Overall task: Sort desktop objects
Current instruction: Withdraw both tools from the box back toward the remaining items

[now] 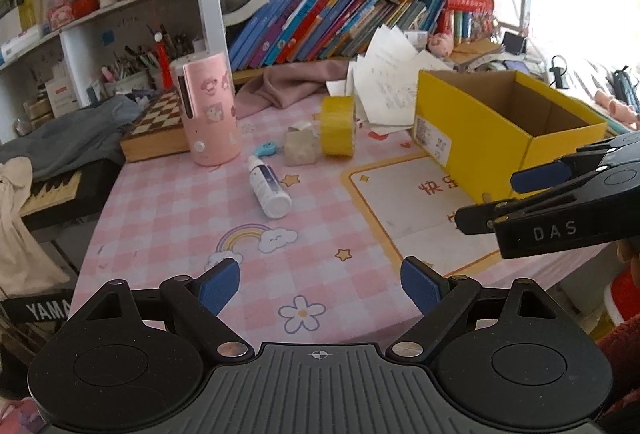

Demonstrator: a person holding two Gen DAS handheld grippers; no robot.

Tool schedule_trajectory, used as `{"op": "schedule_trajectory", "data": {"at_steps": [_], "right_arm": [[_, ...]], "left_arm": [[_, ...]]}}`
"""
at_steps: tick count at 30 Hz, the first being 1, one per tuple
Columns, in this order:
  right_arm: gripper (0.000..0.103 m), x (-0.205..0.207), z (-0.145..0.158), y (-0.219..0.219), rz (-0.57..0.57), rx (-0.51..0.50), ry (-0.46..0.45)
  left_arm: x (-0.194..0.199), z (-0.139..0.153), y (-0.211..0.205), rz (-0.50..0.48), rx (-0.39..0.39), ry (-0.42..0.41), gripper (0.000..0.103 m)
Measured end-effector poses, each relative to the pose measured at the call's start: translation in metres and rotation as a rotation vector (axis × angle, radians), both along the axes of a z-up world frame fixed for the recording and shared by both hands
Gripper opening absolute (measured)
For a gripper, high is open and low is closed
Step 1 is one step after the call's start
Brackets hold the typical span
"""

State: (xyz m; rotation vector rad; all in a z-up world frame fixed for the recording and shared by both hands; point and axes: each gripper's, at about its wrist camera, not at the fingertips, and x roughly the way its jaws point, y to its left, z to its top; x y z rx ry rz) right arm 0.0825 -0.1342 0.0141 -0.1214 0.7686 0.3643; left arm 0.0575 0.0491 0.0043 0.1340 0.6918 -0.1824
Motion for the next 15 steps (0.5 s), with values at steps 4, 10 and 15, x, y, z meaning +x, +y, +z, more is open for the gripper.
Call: {"op": "schedule_trajectory", "data": {"at_steps": [4,10,15], "right_arm": [[0.07,0.023,-0.004,0.001,0.019,0.003,0.014],[0.07,0.061,-0.01,0.009,0.062,-0.002,0.039],[0.07,0.091,-0.014,0.016,0.107,-0.01,0.041]], "left_arm": [[0.018,-0.004,-0.001,0.028,0.012,0.016,0.09],[0.05,-0.013,0.0,0.081,0.009,0.065,0.09],[0.077,-0.017,0.002,0.132,0.008,0.074,0.09]]}}
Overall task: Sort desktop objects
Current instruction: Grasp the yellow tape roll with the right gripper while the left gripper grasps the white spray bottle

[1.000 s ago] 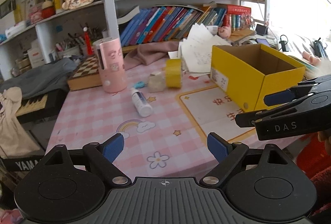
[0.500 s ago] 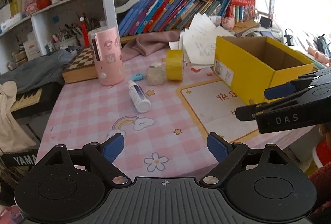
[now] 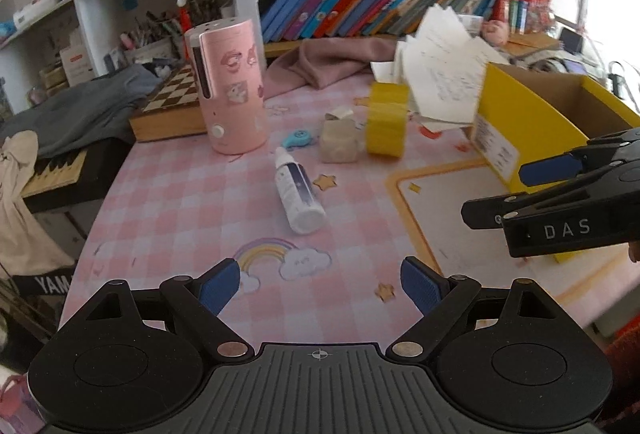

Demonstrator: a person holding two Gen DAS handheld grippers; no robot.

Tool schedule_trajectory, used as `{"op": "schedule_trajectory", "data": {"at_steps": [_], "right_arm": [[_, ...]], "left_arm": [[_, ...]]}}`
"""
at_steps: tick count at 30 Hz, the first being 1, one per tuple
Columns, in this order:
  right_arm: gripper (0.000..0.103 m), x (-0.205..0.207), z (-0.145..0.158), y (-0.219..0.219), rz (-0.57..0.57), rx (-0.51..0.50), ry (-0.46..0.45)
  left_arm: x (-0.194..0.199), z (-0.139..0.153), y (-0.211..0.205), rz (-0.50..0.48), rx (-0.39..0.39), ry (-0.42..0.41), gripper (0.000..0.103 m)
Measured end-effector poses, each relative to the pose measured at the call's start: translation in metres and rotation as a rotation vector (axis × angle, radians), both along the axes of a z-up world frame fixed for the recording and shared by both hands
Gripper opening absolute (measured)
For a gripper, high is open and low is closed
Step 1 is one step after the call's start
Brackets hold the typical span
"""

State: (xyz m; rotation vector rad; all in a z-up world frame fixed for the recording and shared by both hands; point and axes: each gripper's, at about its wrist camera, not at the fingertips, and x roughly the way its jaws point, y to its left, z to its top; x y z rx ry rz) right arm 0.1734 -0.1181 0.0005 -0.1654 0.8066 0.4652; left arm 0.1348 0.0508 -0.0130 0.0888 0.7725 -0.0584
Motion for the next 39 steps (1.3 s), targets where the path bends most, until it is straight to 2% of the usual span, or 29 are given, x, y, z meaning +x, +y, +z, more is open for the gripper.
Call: {"op": "schedule_trajectory", "data": {"at_steps": [7,11,14,18,21,22,23,25,27,33,34,35,39], "right_arm": [[0.07,0.05,0.001,0.003,-0.022,0.059,0.005],[0.07,0.082,-0.001,0.009,-0.058,0.111,0.04],[0.07,0.107,-0.004,0.016,-0.095,0.151,0.078],[0.07,0.141,-0.011,0.027,-0.13,0.188,0.13],[0.068,0.161,-0.021,0.034,-0.156,0.198,0.176],[0.064,0.165,-0.024,0.035,-0.16,0.203,0.197],[0.054,0.169,-0.029,0.035,-0.164,0.211,0.22],[0.034,0.173,-0.037,0.031,-0.161,0.248,0.273],[0.032,0.174,-0.04,0.027,-0.16,0.288,0.311],[0.028,0.163,-0.024,0.016,-0.126,0.313,0.264],[0.022,0.162,-0.021,0.013,-0.123,0.319,0.257],[0.011,0.16,-0.017,0.01,-0.123,0.328,0.258],[0.006,0.147,-0.011,0.0,-0.128,0.342,0.249]], "left_arm": [[0.042,-0.007,0.003,0.047,-0.022,0.021,0.088],[0.067,-0.014,0.005,0.079,-0.043,0.032,0.088],[0.087,-0.023,0.005,0.093,-0.023,0.049,0.079],[0.108,-0.033,0.005,0.1,-0.003,0.083,0.074],[0.119,-0.041,0.006,0.105,-0.001,0.132,0.062],[0.122,-0.043,0.007,0.108,-0.004,0.147,0.059],[0.125,-0.043,0.007,0.111,-0.009,0.157,0.056],[0.13,-0.045,0.01,0.113,-0.025,0.176,0.043],[0.135,-0.047,0.011,0.112,-0.049,0.198,0.034],[0.135,-0.048,0.014,0.123,-0.076,0.216,0.031],[0.134,-0.047,0.015,0.129,-0.087,0.218,0.031],[0.132,-0.046,0.017,0.133,-0.099,0.217,0.031],[0.12,-0.038,0.023,0.151,-0.152,0.197,0.031]]}}
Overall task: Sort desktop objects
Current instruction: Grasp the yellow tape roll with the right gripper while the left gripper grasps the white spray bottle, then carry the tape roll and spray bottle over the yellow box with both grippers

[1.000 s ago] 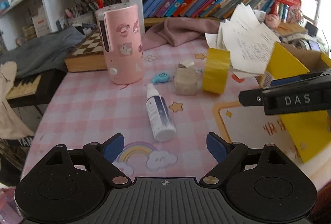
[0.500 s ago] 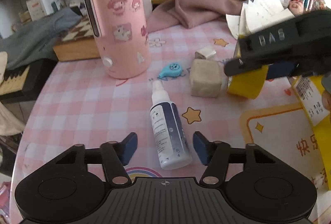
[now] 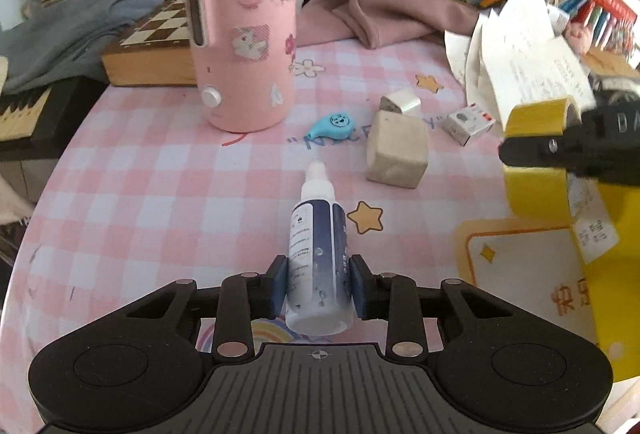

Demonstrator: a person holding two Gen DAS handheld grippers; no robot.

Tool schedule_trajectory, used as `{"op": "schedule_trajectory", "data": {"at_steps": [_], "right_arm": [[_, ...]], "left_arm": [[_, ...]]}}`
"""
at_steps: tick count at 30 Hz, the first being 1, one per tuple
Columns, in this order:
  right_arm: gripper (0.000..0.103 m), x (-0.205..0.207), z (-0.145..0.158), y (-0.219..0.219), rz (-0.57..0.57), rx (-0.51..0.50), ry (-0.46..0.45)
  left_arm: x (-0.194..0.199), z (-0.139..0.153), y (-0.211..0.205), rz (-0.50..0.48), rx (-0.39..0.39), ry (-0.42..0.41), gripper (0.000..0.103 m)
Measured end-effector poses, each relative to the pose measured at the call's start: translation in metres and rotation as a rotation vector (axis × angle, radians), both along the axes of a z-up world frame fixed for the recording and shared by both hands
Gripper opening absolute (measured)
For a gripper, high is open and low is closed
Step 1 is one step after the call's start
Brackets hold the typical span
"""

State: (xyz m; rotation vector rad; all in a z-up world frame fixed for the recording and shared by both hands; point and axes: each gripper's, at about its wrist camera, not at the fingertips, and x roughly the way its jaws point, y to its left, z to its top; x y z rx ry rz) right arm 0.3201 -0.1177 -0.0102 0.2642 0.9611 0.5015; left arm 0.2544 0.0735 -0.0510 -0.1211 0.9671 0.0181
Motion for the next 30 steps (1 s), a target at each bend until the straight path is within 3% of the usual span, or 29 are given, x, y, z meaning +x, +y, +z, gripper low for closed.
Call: {"op": "schedule_trajectory", "data": {"at_steps": [13,30], "right_arm": [[0.005,-0.066,0.036,-0.007,-0.021,0.053,-0.069],[0.005,-0.16,0.065,-0.03,-0.055,0.078,-0.115]], "left_arm": [[-0.065,0.036,0.024,0.071,-0.192,-0.094,0.031],[-0.141,0.082,0.038,0.042,-0.323,-0.188,0.031]]}}
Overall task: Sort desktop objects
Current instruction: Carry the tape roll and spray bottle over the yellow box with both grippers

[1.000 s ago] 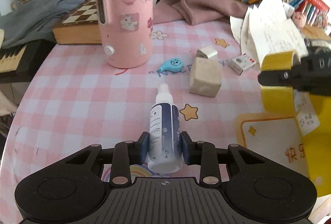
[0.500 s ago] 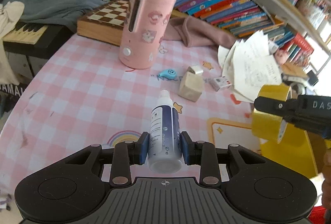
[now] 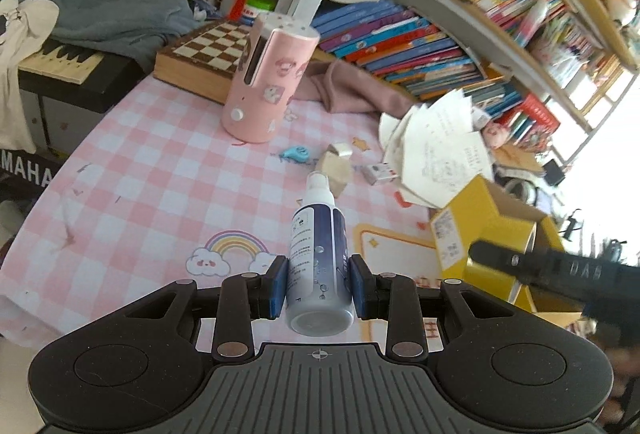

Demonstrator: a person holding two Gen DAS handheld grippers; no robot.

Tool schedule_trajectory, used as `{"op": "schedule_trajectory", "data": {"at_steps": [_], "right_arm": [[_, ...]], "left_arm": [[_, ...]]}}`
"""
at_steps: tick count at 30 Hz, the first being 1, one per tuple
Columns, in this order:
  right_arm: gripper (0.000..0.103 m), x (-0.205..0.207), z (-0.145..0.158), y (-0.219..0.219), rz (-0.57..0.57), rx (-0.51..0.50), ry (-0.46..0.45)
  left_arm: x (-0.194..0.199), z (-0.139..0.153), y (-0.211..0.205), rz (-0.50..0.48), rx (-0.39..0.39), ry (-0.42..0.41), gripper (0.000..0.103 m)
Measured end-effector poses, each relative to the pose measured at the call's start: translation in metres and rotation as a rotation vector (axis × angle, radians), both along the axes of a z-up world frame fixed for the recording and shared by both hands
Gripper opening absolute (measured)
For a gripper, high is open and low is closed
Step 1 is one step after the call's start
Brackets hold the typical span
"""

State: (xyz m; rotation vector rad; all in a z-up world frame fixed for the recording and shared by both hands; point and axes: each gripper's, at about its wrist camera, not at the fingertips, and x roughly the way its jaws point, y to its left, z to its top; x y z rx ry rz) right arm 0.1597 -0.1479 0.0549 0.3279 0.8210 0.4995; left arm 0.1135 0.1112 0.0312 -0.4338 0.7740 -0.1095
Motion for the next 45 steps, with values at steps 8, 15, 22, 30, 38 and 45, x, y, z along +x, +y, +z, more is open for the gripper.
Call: {"op": "schedule_trajectory", "data": {"at_steps": [8,15,22,30,38,45], "right_arm": [[0.005,-0.05,0.003,-0.027,-0.067,-0.012,-0.017],[0.005,-0.084,0.008,-0.043,-0.13,-0.04,-0.054],[0.005,-0.103,0.013,-0.064,-0.219,-0.041,-0.074],[0.005,-0.114,0.02,-0.088,-0.319,-0.056,-0.09],[0.005,-0.121,0.028,-0.117,-0.387,-0.087,-0.11],[0.006,-0.113,0.038,-0.148,-0.426,-0.098,-0.139]], "left_arm": [[-0.023,0.012,-0.003,-0.032,-0.042,-0.041,0.031],[-0.033,0.014,-0.017,-0.095,-0.047,-0.062,0.031],[-0.032,0.026,-0.041,-0.205,-0.038,-0.111,0.031],[-0.025,0.036,-0.073,-0.324,-0.039,-0.162,0.031],[-0.013,0.041,-0.106,-0.404,-0.055,-0.192,0.031],[0.0,0.048,-0.134,-0.442,-0.05,-0.224,0.031]]}}
